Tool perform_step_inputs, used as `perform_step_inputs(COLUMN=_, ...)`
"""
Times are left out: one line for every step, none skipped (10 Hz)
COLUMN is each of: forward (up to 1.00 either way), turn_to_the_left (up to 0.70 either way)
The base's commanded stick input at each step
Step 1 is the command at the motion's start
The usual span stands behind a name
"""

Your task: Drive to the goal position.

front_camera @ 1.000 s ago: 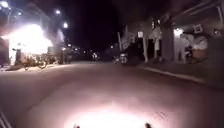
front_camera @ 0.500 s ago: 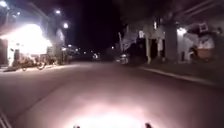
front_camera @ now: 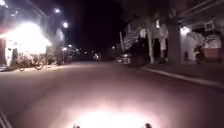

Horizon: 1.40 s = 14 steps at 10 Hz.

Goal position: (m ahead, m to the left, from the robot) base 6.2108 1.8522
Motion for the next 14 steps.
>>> perform_step_inputs(forward=0.7, turn_to_the_left=0.0)
perform_step_inputs(forward=0.7, turn_to_the_left=0.0)
perform_step_inputs(forward=0.7, turn_to_the_left=0.0)
perform_step_inputs(forward=0.7, turn_to_the_left=0.0)
perform_step_inputs(forward=0.7, turn_to_the_left=0.0)
perform_step_inputs(forward=0.7, turn_to_the_left=0.0)
perform_step_inputs(forward=0.7, turn_to_the_left=0.0)
perform_step_inputs(forward=0.7, turn_to_the_left=0.0)
perform_step_inputs(forward=0.7, turn_to_the_left=0.0)
perform_step_inputs(forward=0.7, turn_to_the_left=0.0)
perform_step_inputs(forward=0.7, turn_to_the_left=0.0)
perform_step_inputs(forward=0.7, turn_to_the_left=0.0)
perform_step_inputs(forward=0.7, turn_to_the_left=0.0)
perform_step_inputs(forward=0.7, turn_to_the_left=0.0)
